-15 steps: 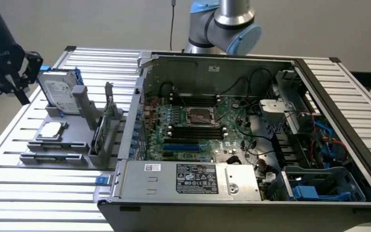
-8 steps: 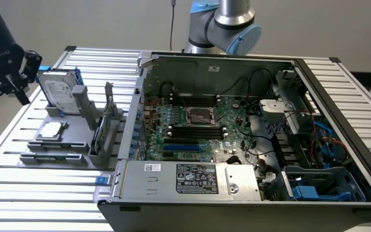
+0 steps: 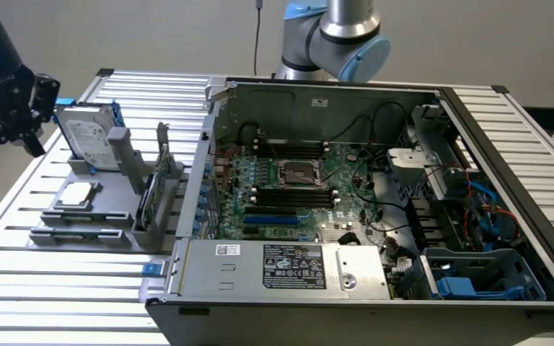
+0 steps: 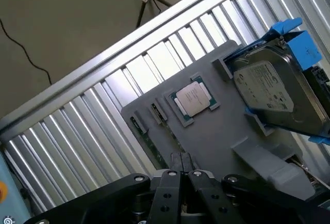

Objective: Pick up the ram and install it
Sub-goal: 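Pick up the ram and move it above insertion slot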

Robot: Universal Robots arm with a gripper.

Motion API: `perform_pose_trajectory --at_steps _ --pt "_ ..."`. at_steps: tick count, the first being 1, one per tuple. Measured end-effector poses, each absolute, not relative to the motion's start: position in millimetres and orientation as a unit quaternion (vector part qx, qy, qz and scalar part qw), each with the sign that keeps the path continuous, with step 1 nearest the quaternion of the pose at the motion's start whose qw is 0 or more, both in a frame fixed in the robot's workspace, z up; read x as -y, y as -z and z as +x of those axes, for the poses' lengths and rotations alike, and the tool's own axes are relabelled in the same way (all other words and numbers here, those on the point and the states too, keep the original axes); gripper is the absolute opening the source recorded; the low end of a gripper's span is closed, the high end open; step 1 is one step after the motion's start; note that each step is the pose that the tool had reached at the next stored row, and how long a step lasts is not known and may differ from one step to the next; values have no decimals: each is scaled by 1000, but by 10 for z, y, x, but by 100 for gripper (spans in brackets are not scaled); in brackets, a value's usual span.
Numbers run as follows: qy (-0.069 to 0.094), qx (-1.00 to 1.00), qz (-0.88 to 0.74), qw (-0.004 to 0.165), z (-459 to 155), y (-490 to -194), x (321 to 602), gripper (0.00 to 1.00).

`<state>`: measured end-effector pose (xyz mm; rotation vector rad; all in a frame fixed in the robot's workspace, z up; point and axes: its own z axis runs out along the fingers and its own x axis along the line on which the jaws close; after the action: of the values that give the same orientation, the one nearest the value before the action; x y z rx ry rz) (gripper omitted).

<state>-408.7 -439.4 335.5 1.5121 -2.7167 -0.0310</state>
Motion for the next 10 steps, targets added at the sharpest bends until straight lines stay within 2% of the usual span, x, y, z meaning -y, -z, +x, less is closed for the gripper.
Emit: perform_pose_trajectory --at_steps 10 --pt "8 826 563 17 -4087 -3352 4394 11"
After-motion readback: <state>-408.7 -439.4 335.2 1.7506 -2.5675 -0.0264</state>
